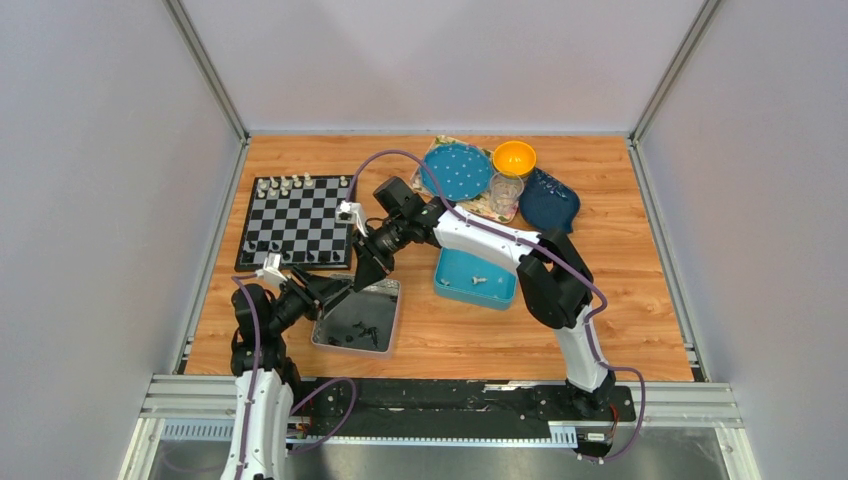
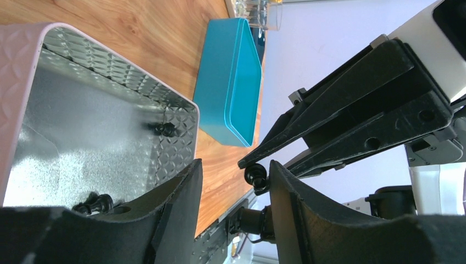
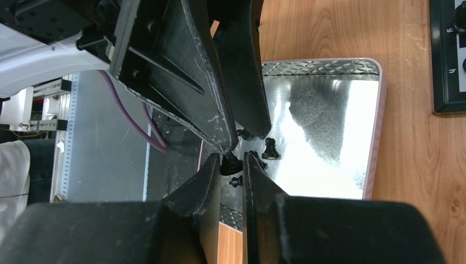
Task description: Set up the chess pieces on the board
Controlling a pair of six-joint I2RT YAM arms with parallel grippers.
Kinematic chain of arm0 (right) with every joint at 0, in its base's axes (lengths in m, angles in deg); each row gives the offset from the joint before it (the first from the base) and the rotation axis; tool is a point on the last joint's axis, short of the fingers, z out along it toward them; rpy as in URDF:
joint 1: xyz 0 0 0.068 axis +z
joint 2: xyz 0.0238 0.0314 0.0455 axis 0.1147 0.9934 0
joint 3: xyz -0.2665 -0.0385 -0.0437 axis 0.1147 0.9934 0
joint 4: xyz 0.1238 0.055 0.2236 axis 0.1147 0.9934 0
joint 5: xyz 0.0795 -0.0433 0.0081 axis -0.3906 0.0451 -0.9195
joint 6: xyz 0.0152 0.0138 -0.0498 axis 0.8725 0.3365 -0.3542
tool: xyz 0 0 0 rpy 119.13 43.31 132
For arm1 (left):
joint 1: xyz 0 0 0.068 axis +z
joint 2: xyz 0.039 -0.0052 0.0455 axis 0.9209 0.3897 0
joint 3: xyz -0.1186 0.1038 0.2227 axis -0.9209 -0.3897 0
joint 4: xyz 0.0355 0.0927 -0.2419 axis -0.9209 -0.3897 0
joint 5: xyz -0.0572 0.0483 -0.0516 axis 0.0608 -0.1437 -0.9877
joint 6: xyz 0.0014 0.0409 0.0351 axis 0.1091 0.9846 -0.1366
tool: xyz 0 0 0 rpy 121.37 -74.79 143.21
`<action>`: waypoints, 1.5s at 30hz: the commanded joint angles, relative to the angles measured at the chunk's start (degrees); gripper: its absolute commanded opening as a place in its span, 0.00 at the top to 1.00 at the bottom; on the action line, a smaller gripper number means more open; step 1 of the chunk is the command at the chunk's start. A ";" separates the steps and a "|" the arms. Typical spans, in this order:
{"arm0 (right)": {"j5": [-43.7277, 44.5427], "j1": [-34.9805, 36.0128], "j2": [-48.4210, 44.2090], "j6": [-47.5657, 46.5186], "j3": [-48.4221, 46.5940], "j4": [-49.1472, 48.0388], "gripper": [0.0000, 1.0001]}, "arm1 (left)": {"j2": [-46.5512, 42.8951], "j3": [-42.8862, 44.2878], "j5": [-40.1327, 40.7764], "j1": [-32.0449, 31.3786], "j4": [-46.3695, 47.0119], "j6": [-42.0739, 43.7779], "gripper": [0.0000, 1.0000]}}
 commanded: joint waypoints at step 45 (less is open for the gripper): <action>0.63 -6.23 -8.07 -10.57 -1.36 12.25 0.35 | 27.07 38.31 23.62 -1.29 -35.13 38.21 1.00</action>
